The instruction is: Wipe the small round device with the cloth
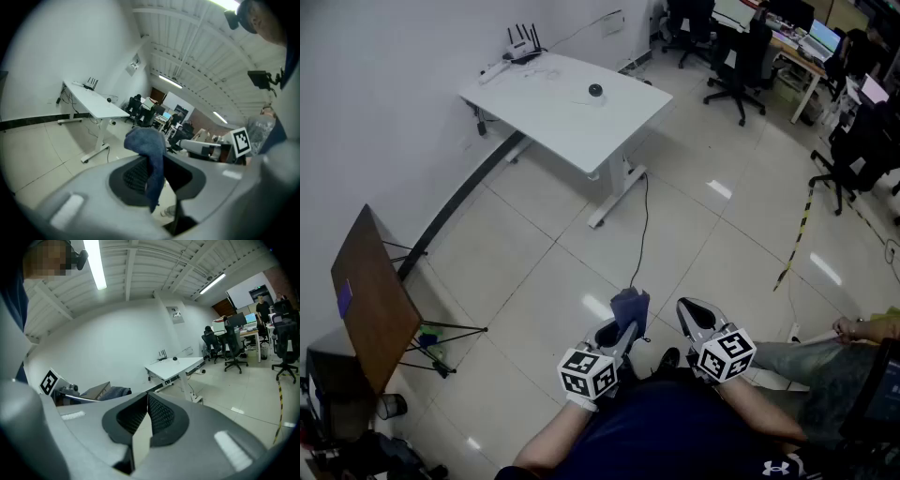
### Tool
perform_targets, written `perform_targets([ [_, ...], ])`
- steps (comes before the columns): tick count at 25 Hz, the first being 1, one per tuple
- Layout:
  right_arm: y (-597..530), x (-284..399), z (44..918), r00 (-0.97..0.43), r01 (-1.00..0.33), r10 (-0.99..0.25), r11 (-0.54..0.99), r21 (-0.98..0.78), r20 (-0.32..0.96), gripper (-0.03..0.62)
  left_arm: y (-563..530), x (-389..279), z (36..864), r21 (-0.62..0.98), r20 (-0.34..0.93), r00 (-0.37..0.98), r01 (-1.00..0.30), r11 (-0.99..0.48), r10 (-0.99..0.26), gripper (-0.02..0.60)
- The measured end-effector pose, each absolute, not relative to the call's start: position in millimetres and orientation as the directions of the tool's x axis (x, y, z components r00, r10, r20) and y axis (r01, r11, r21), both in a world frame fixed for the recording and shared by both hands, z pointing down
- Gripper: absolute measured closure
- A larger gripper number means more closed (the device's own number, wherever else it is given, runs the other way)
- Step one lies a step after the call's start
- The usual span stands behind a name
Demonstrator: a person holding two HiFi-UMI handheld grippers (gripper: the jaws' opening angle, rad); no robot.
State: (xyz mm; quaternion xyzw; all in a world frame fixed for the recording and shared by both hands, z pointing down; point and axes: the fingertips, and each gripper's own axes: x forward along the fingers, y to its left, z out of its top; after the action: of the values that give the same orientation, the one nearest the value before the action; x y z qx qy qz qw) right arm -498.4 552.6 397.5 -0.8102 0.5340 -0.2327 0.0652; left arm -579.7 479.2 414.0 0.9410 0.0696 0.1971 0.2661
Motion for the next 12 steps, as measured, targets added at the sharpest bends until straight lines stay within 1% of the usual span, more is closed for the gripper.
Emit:
perform_targets([
  [4, 546.7, -500.5, 397.5, 0.294, -0.831, -0.911, -0.393, -0.394, 0.288, 0.579, 483.3, -574.3, 417.0, 0.534, 0.327, 0.903, 0.068, -0.843, 0.280, 0.497],
  [5, 545.1, -501.7, 399.4, 0.269, -0.829, -0.920, -0.371, -0.418, 0.285, 0.555, 485.4, -571.3, 417.1, 0.534, 0.324, 0.900, 0.081, -0.841, 0.292, 0.497],
  [8, 543.1, -503.6, 403.9, 0.165, -0.807, -0.953, -0.279, -0.520, 0.256, 0.455, 493.3, -556.8, 414.0, 0.534, 0.313, 0.894, 0.115, -0.838, 0.322, 0.497],
  [12, 535.9, -490.4, 396.6, 0.028, -0.746, -0.989, -0.119, -0.655, 0.148, 0.373, 500.9, -523.6, 401.2, 0.536, 0.288, 0.894, 0.146, -0.832, 0.342, 0.497],
])
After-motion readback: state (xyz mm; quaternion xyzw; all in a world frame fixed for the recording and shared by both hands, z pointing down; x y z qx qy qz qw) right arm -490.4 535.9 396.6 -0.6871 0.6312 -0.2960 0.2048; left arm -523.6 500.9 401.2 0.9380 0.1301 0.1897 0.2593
